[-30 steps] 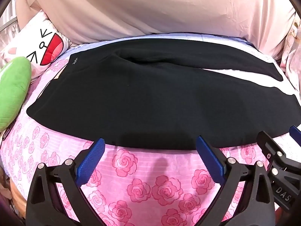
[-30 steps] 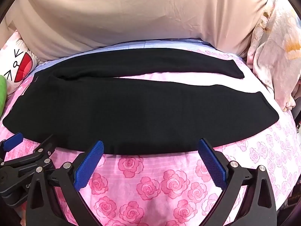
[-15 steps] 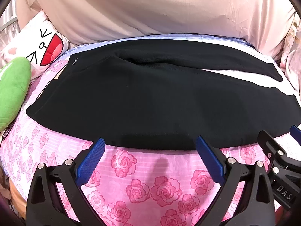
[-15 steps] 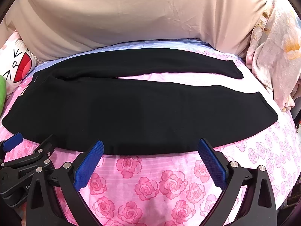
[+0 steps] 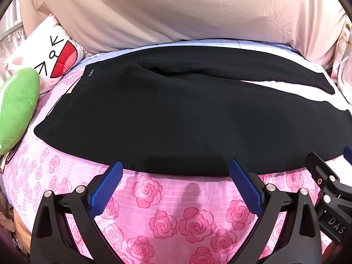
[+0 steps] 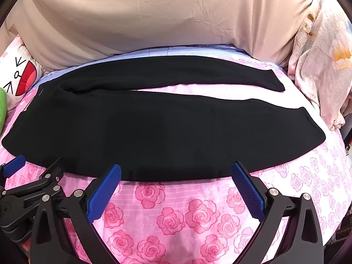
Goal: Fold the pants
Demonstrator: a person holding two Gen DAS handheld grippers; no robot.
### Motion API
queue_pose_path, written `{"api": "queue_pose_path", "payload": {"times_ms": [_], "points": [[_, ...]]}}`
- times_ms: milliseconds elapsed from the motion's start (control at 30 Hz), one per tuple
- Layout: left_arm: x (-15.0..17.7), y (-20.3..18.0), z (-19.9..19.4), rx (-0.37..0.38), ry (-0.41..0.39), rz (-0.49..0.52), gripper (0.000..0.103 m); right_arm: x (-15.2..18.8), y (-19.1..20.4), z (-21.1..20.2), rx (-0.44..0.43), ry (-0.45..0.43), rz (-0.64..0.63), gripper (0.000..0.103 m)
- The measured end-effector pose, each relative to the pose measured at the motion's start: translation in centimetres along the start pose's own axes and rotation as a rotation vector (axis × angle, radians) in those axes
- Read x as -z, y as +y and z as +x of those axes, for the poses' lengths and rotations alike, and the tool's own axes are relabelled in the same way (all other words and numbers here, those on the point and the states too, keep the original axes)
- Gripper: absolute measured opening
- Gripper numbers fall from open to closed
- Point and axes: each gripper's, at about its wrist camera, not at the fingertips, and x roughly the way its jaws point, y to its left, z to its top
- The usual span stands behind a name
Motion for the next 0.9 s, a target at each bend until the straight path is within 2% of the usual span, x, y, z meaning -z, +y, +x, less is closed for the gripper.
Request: {"api": "queue_pose_path", "payload": {"times_ms": [900], "points": [[-0.04,-0.04,0.16,0.009,0.025,0.007,0.095,0.04,0.24,0.13,0.003,-0.002,-0.003,0.098]]}}
